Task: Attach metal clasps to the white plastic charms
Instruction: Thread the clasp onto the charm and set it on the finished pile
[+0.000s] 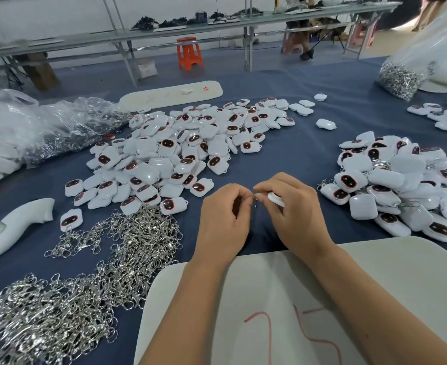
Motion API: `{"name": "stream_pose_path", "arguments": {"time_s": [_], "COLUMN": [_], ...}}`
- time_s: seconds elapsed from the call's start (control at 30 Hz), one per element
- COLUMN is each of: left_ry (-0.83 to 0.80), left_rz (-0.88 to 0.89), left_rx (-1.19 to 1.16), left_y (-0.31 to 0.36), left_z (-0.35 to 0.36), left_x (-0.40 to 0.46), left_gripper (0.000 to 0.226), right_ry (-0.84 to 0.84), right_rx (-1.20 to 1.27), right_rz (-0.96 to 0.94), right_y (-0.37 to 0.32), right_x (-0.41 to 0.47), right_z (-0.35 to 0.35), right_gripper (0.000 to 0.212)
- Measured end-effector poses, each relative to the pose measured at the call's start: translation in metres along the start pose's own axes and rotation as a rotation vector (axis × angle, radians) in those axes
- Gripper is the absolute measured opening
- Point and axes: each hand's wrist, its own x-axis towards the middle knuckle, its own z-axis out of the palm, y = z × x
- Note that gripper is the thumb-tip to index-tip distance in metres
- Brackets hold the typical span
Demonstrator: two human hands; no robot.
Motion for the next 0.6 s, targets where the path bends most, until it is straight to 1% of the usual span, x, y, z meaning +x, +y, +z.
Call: {"name": "stream_pose_path", "arguments": {"time_s": [0.17,0.3,0.47,0.6], "left_ry": [0.013,0.040,0.025,0.055], "left_rz": [0.015,0.011,-0.013,-0.003], "left_rx": [0.025,0.025,-0.018,0.007], "left_y": [0.0018,0.0054,0.0065,0.0090], "left_z": [-0.0004,0.0001,-0.0015,-0.0011], "left_x": [0.0003,0.0000,0.0002,0.0003], "left_gripper": [0.012,0.013,0.018,0.020], "right_ry": [-0.038,-0.008,0.036,0.062], "right_rx": [0.044,0.040,-0.030,-0.003], "right_rz": [0.016,-0.007,-0.052,-0.045], "right_y": [-0.0003,-0.0021,-0.0028,-0.0030], "right_x": [0.0016,0.0014,0.0008,-0.0015], "right_z": [-0.0015,-0.0029,-0.0010,0.0020], "right_gripper": [0.014,0.014,0.012,0.013]}}
